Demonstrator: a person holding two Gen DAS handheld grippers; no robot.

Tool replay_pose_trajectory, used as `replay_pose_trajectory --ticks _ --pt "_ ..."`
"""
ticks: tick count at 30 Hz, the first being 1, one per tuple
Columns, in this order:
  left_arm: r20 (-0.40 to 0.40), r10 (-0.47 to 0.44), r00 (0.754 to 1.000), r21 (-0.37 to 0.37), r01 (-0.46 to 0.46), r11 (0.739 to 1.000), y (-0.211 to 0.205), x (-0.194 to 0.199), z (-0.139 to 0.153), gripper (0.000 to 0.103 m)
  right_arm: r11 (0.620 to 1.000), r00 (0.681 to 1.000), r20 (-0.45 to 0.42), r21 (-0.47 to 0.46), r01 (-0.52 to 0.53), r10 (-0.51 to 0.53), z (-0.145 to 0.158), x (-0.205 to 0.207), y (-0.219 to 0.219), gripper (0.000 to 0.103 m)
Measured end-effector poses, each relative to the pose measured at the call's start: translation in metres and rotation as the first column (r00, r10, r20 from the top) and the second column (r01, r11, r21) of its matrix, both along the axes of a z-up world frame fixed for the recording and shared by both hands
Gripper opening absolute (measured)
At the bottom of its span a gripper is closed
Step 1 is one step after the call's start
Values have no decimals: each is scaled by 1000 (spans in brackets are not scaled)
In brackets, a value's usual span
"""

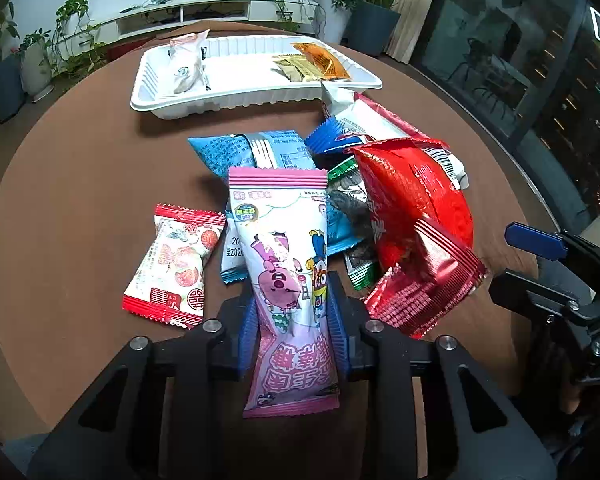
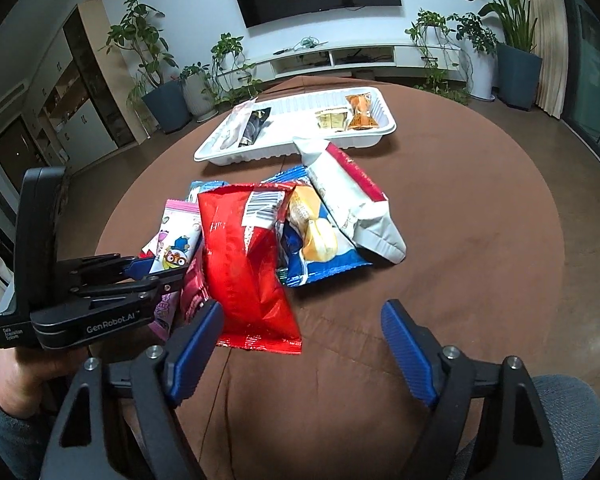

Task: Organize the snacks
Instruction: 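Grasp the pink candy bar with the left tool while the right tool grasps the red chip bag, then carry the pink bar with the left tool while the right tool carries the red bag to the tray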

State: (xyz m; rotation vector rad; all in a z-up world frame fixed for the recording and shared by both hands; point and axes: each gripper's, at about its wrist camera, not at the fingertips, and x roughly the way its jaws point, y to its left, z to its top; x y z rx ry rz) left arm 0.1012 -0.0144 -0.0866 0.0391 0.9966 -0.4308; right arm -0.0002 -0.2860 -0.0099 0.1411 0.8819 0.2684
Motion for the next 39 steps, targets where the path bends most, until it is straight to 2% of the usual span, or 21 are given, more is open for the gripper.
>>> replay_pose_trajectory --ticks 15,19,31,32,34,39 --pt "12 17 1000 -125 -15 992 27 -13 9 21 998 998 -13 -23 -56 56 -2 7 22 74" --pt "10 26 1000 -132 -25 991 34 -17 9 21 997 997 -29 -39 -69 68 -5 14 31 70" --pt "2 30 1000 -178 -29 984 44 -25 4 20 991 994 -44 -86 -99 95 -8 33 56 69" --pt "4 30 1000 -180 -29 983 45 -25 5 19 991 994 -44 -91 -102 98 -9 35 57 67" --pt "2 29 1000 -182 -28 983 45 -25 4 19 988 993 -55 -104 -110 105 -11 38 61 56" --pt "0 29 1000 -189 -29 982 44 -24 4 19 989 993 -60 -92 -112 107 -14 37 61 52"
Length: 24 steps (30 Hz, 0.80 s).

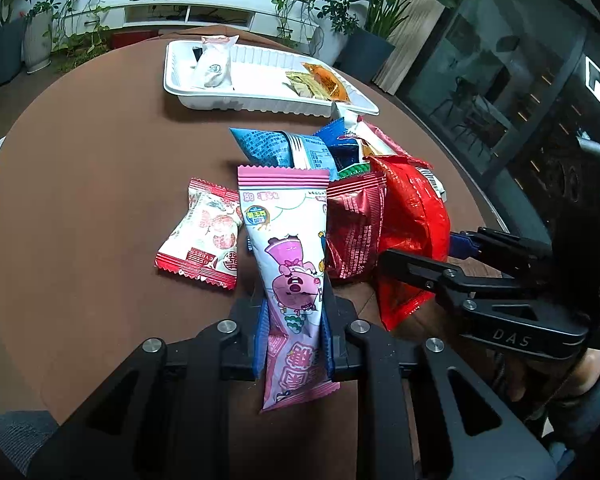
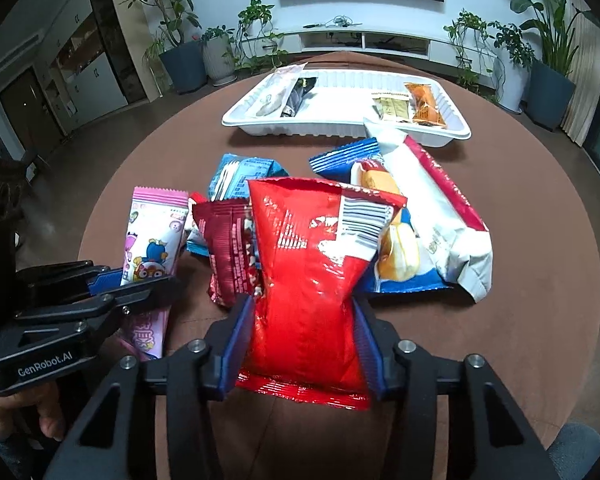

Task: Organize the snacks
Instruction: 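Carry the pink bar with the left tool while the right tool carries the red bag to the tray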

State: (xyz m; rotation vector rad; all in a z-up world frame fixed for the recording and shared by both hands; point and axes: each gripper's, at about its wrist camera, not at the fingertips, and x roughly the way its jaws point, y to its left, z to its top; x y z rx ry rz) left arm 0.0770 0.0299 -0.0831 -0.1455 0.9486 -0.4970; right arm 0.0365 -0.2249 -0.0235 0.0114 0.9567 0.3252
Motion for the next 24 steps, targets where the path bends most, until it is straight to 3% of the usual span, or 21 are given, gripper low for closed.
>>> replay_pose_trajectory --ticks 5,9,24 --pt "-1 -4 1000 -7 4 1000 -1 0 0 19 1000 1000 -1 16 -3 3 0 -2 -2 47" --pt "-2 -5 1000 -21 5 1000 0 1 1 19 999 1000 -1 32 2 -2 2 -8 -5 36" --pt "16 -20 1000 -74 21 997 -1 -7 18 19 978 999 -12 206 41 -39 28 -23 -38 32"
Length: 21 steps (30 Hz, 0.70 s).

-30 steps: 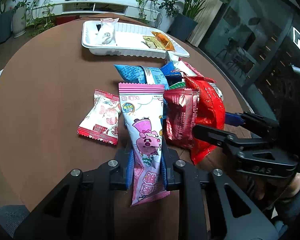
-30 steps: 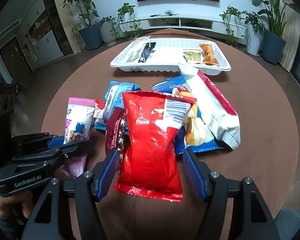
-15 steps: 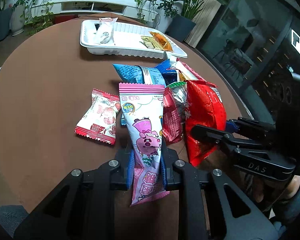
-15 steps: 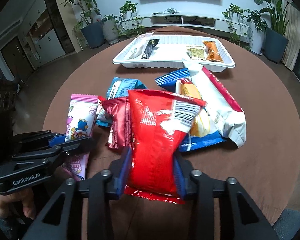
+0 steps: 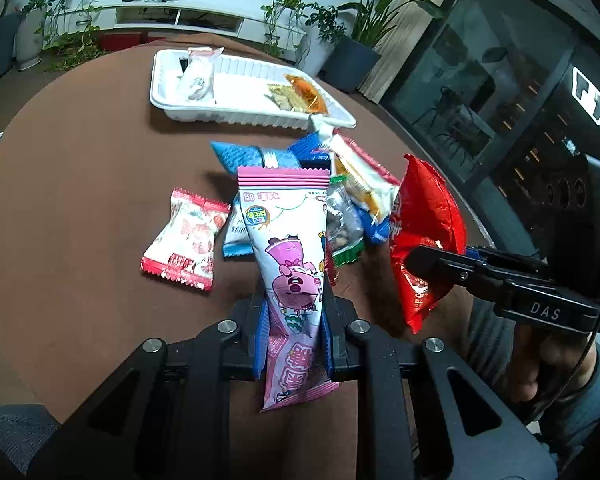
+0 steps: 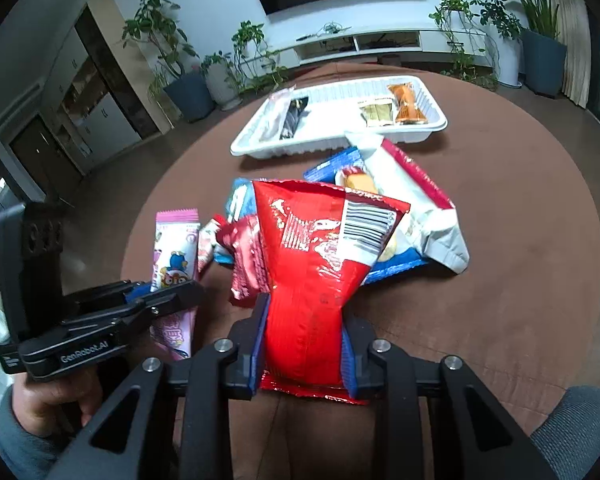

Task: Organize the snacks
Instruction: 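Carry the pink bar with the left tool while the right tool carries the red bag to the tray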

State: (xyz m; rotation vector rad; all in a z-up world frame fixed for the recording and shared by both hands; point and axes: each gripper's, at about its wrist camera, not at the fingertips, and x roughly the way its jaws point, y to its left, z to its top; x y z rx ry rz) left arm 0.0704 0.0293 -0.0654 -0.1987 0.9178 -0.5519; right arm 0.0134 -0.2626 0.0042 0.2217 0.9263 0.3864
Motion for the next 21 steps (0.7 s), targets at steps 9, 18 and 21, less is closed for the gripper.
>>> replay_pose_trajectory --ticks 9,18,21 --pt "39 25 999 -23 -24 999 16 27 31 19 994 997 -3 83 73 -73 17 19 -47 32" --pt "91 44 995 8 -45 999 24 104 75 19 978 980 29 78 195 -198 46 78 -112 32" --pt "102 22 995 50 -27 998 11 136 88 19 977 977 44 66 205 -208 59 109 -119 32"
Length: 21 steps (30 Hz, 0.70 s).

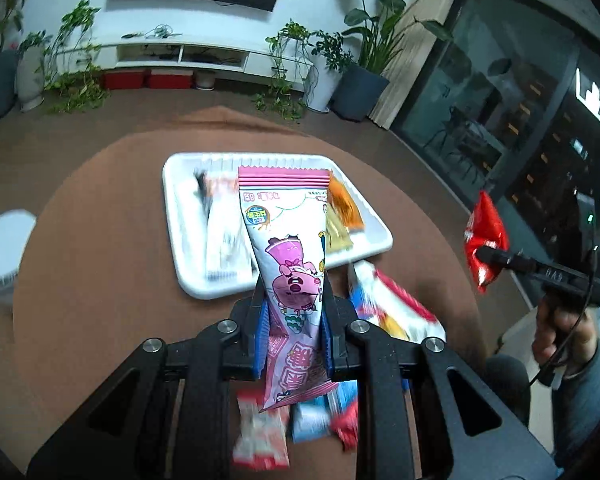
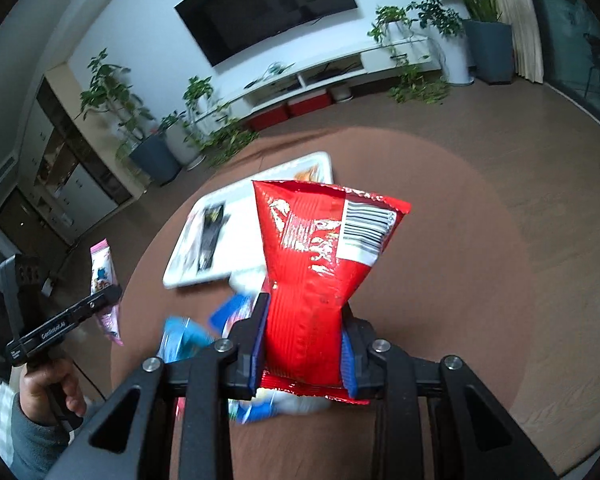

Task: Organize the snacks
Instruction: 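Carry the pink bar with the left tool while the right tool carries the red bag to the tray, then lower the pink bar into the tray and open the left tool while the right tool releases the red bag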

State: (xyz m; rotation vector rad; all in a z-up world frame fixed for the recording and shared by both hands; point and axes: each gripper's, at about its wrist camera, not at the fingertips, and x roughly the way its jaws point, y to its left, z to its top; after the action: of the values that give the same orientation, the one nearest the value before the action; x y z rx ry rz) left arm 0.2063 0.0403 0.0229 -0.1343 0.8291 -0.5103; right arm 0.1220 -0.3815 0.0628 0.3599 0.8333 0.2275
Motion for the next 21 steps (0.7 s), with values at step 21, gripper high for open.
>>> replay_pose_trajectory --ticks 21 --pt "-148 -1 989 223 34 974 -83 139 -60 19 941 940 -193 -137 -311 282 -51 188 114 32"
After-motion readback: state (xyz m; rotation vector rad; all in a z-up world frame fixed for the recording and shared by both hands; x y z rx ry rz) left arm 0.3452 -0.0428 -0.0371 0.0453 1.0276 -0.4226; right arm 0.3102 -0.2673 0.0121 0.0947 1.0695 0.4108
